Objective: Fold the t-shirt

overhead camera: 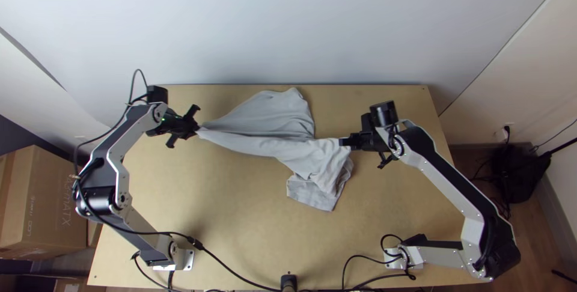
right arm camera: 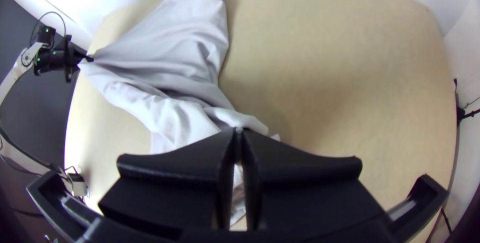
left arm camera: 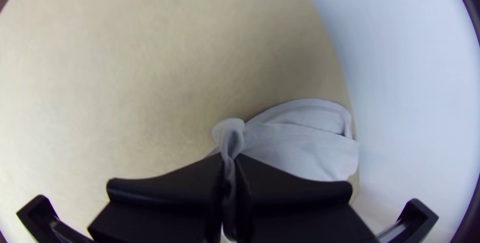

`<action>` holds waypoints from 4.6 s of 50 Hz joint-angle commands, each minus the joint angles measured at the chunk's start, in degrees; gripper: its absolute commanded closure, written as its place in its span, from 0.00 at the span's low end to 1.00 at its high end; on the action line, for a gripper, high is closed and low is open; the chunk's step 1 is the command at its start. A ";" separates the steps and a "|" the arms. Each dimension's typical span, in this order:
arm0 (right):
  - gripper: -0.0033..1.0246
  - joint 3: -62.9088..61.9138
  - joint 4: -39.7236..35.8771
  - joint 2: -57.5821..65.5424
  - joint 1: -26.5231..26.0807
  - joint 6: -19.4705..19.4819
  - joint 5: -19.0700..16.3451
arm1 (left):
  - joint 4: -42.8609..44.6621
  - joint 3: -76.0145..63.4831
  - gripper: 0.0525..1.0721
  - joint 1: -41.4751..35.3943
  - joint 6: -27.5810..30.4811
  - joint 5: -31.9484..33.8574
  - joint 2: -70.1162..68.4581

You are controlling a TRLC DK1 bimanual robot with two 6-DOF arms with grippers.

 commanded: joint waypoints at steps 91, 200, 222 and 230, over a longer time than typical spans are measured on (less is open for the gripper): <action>0.98 34.33 8.07 -41.56 -15.63 -7.28 1.90 | -1.47 21.12 0.98 7.43 31.82 -18.25 -67.08; 0.12 27.91 36.11 40.09 -16.94 -2.53 9.19 | 14.08 21.48 0.04 -4.43 33.31 -11.49 20.02; 0.04 30.02 2.88 24.27 -19.41 2.39 9.46 | -3.05 35.54 0.04 -3.02 28.21 -10.08 15.97; 0.04 23.61 -12.32 11.18 -18.53 5.64 8.93 | -7.10 35.45 0.04 -1.97 28.21 -7.27 12.19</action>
